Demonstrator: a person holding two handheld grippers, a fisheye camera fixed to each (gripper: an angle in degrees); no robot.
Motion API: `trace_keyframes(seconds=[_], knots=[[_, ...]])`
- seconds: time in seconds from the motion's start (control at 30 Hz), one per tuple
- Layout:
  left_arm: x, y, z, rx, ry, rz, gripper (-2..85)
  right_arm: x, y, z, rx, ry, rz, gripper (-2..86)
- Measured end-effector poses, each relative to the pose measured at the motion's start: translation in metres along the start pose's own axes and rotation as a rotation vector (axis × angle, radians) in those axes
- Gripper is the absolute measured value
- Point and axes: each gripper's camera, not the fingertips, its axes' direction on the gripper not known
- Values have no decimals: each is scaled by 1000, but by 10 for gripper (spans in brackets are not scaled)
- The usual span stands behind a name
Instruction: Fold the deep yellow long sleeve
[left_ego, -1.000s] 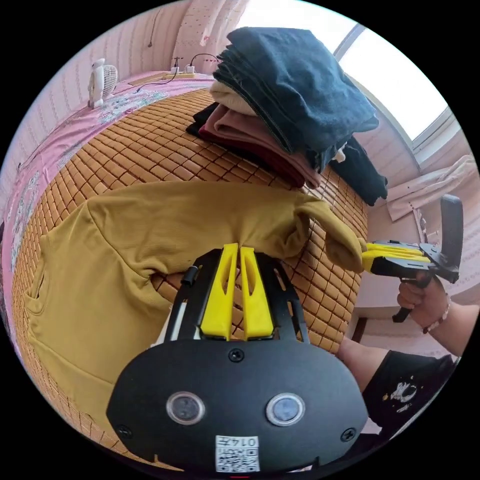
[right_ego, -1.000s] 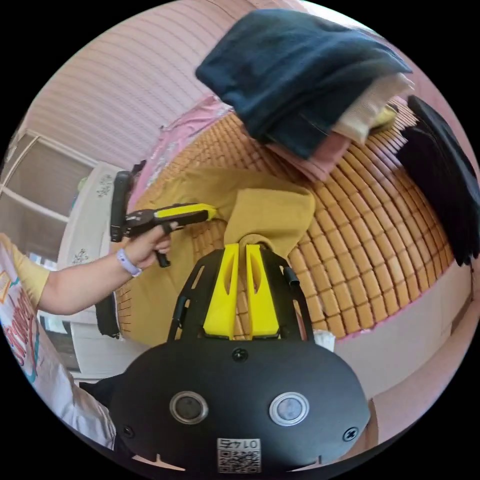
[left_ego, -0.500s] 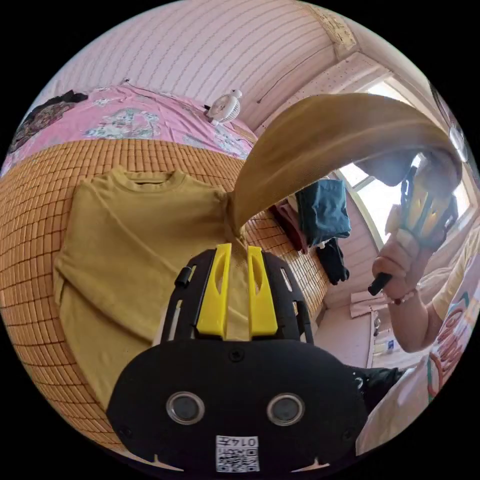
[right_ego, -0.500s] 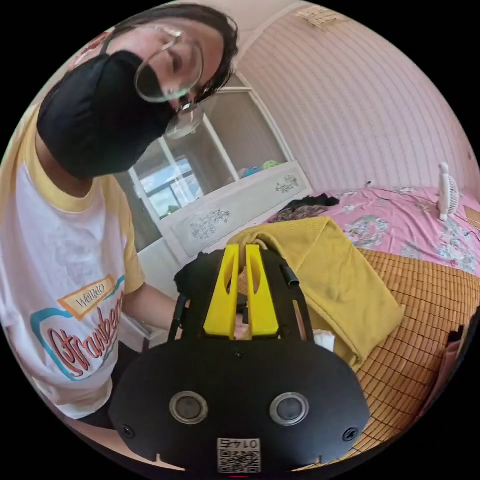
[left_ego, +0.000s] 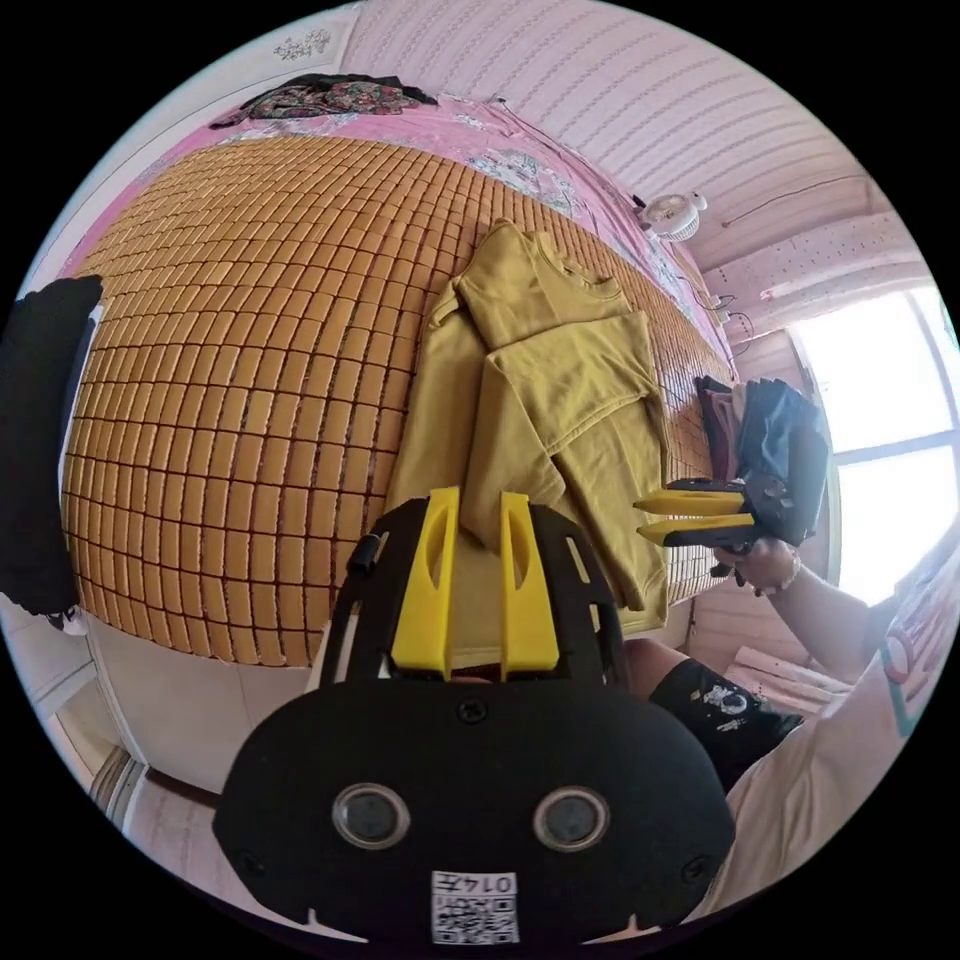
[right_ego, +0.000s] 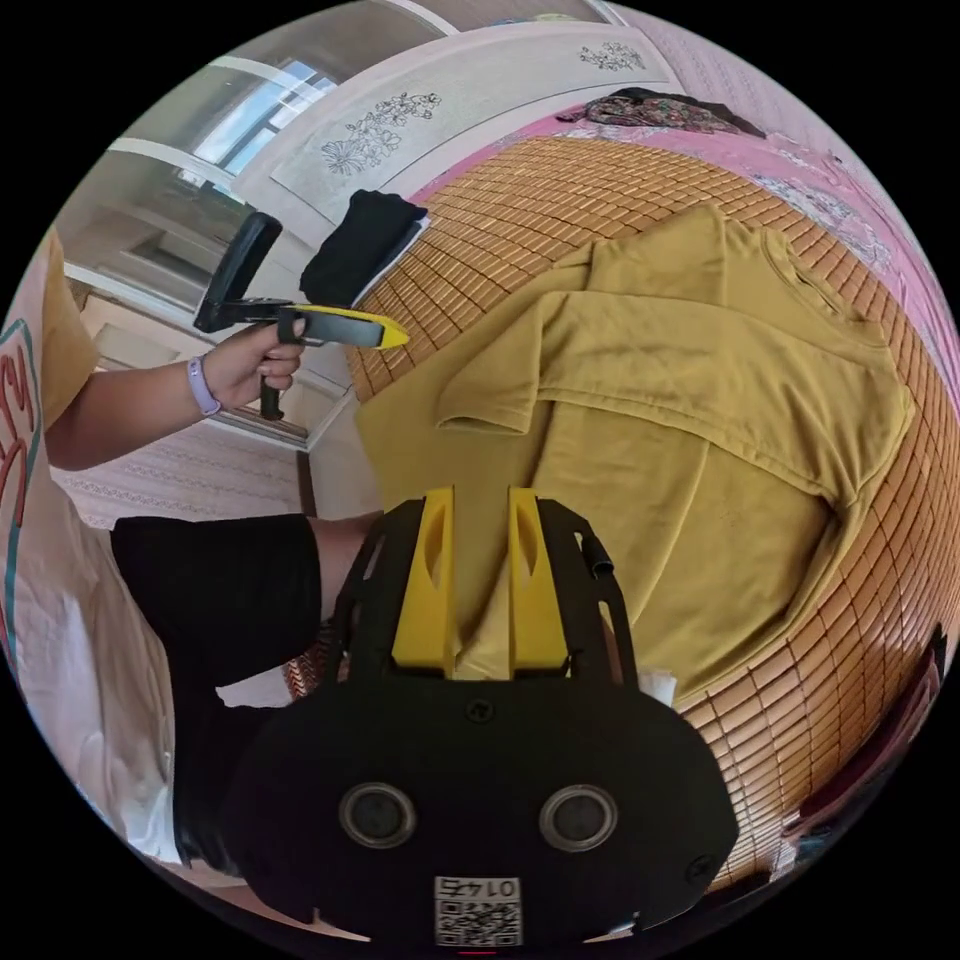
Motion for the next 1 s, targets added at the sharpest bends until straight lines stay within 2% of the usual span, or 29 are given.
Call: trace_keyframes(seconds=[0.1, 0.17, 0.27, 0.33, 0.47, 0.5, 0.63, 0.77, 0.83, 0.9, 1.0], knots=[[33, -9, 18, -9, -37, 158, 90, 28, -21, -10, 57, 69, 92, 83], [48, -15, 43, -55, -136, 234, 102, 40, -33, -17, 96, 138, 126, 83], [44, -22, 71, -141, -209, 229, 89, 60, -54, -19, 103, 291, 158, 87], [39, -21, 66, -107, -216, 233, 68, 81, -70, -16, 95, 407, 211, 92], [16, -23, 49, -120, -141, 196, -3, 126, -85, 3, -4, 574, 365, 79], [14, -23, 45, -100, -121, 197, -4, 140, -86, 7, -56, 584, 410, 65], [4, -24, 13, -16, 93, 222, -9, 155, -83, -5, 25, 482, 421, 24], [8, -32, -27, 92, 397, 299, -9, 155, -83, -33, 64, 501, 407, 8], [6, -36, -40, 124, 461, 313, -7, 160, -73, -56, 109, 527, 431, 8], [-9, -38, -40, 117, 449, 234, -3, 173, -62, -63, 114, 514, 475, 12], [-47, -35, -27, 59, 313, 73, 19, 193, -49, -68, 124, 434, 549, 29]])
